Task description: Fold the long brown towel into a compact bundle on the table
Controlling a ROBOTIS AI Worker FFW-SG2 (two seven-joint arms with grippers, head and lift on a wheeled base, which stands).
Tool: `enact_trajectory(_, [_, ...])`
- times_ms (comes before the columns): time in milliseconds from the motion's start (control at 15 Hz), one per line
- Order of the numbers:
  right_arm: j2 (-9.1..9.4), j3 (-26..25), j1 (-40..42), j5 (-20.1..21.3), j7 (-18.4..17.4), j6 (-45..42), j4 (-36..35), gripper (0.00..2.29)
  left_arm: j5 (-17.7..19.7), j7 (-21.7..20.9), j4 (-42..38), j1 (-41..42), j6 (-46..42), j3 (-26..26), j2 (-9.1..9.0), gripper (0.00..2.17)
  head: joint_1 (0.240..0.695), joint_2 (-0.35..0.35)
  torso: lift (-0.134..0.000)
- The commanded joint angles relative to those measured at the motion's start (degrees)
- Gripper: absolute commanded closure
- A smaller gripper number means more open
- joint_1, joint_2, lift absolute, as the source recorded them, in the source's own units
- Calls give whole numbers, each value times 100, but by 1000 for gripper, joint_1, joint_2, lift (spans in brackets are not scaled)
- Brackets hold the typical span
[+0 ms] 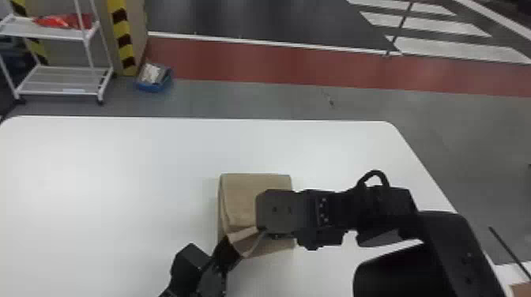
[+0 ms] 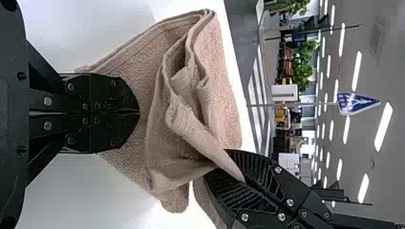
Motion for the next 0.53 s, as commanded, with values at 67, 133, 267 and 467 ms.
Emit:
enact_trajectory(67, [-50,0,150,73,28,-21,-2,1106,-2,-1,-2,-10,0,-11,-15,2142,695,-198,-125])
enact_trajectory(133, [-50,0,202,99,28,-3,-11,1102,-2,-1,7,-10,0,-11,-15,2145,695,-201,-125])
enact_trajectory(267, [-50,0,264,143,28,-3,-72,957,-11,-1,7,-10,0,-11,-15,2145,695,-209,-125])
enact_trajectory(467, [-50,-52,308,126,28,208,-230,502,-38,-1,-2,-10,0,-20,-15,2145,695,-211,-125])
